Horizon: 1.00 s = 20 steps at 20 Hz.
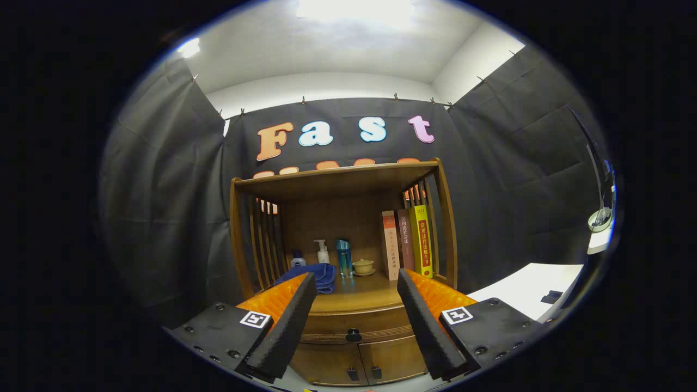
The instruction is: Pull open the drawer, take out the items inside it, and place them on the countertop above the cabinet.
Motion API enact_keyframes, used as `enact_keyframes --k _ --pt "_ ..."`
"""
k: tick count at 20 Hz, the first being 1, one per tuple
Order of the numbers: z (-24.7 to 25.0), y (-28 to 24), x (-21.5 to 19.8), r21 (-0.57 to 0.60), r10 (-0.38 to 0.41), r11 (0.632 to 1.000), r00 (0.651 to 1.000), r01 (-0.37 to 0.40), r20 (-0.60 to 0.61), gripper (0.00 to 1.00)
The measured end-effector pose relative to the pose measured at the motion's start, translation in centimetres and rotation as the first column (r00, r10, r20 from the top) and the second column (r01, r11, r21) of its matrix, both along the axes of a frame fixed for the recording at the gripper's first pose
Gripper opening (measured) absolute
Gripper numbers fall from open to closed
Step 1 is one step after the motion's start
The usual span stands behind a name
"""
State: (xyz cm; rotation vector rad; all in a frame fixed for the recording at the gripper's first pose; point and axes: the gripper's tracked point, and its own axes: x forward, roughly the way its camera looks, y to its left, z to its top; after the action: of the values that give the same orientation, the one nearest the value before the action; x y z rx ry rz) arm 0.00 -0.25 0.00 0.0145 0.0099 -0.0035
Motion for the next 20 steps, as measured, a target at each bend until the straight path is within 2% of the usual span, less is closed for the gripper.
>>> enact_keyframes --k 7,14,16,20 --pt "-0.3 -0.2 -0.1 0.007 -0.002 1.000 1.000 0.002 -0.006 0.99" --pt "-1.7 2.2 1.0 0.041 0.051 0.998 0.998 -0.053 0.033 0.98" --pt "-3.6 2.3 1.6 0.012 0.047 0.999 0.998 -0.048 0.028 0.98" --pt "-11.4 4.1 3.7 -0.068 0.074 0.995 0.997 -0.076 -0.035 0.99"
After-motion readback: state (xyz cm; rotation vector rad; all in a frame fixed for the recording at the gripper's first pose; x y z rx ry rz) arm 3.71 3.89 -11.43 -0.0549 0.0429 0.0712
